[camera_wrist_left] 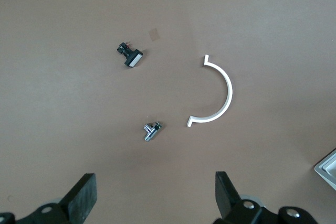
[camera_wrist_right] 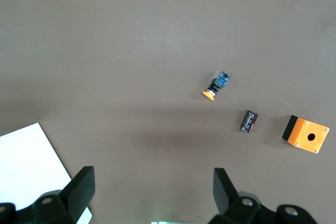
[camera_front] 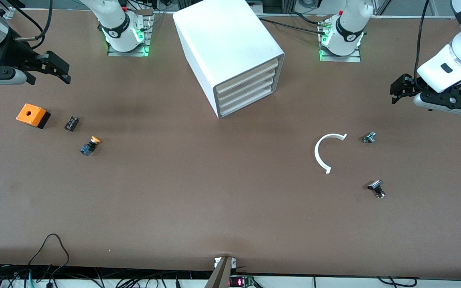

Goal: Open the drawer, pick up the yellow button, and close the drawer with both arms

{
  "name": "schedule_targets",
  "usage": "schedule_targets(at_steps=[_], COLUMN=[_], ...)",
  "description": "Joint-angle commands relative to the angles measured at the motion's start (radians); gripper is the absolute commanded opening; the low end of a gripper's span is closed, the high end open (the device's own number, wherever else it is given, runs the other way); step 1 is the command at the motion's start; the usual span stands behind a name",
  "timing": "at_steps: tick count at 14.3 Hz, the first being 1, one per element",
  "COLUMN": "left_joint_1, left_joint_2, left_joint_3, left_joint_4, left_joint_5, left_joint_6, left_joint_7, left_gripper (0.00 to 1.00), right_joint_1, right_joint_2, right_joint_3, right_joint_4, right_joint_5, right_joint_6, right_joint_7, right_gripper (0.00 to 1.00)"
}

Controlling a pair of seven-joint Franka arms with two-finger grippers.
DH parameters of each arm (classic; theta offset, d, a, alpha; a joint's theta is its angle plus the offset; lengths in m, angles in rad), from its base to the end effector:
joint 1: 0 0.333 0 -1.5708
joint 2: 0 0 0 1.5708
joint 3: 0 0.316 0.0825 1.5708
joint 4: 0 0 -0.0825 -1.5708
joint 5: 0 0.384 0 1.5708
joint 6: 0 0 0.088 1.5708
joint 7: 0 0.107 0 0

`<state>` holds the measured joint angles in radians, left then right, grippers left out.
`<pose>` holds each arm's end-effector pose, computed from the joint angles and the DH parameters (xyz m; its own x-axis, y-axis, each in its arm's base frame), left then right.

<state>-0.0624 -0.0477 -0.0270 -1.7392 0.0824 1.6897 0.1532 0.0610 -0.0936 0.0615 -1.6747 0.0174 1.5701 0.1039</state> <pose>0.5448 -0.0412 0.5814 0.9684 -0.2491 -0.0149 -0.2495 -0.9649 -0.0817 0.5200 0.0674 0.6258 0.9998 0.0183 -0.0123 0.0181 -0.9998 -0.0104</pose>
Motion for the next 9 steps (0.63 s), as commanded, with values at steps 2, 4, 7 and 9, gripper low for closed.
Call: schedule_targets(at_steps=[2,4,7,9], left_joint_1=[0.007,0.007,0.009,0.009], left_joint_2=[0.028,0.028,0.028,0.028], left_joint_3=[-0.011,-0.008,-0.005,-0.004], left_joint_4=[0.043,0.044,0.044,0.043], left_joint_5=[-0.028,-0.049,-0.084,-0.084], left_joint_6=[-0.010,-0.007,-0.004,-0.004], left_joint_7=[-0.073,-0.073,-0.064,-0.067], left_gripper=[0.99,0.99,0.99,0.99], right_joint_1=[-0.023,-0.052,-0.059,-0.056], right_joint_2=[-0.017,-0.005,-0.003,-0.003], right_joint_3=[0.017,0.024,0.023,0.024], right_joint_4=[-0.019,-0.007,0.003,0.007], right_joint_5=[-0.034,-0.037,-0.030,-0.027], right_joint_6=[0.024,0.024,0.022,0.016], right_joint_7=[-0.004,0.005,0.006,0.013], right_gripper=[1.00,1.00,1.00,1.00])
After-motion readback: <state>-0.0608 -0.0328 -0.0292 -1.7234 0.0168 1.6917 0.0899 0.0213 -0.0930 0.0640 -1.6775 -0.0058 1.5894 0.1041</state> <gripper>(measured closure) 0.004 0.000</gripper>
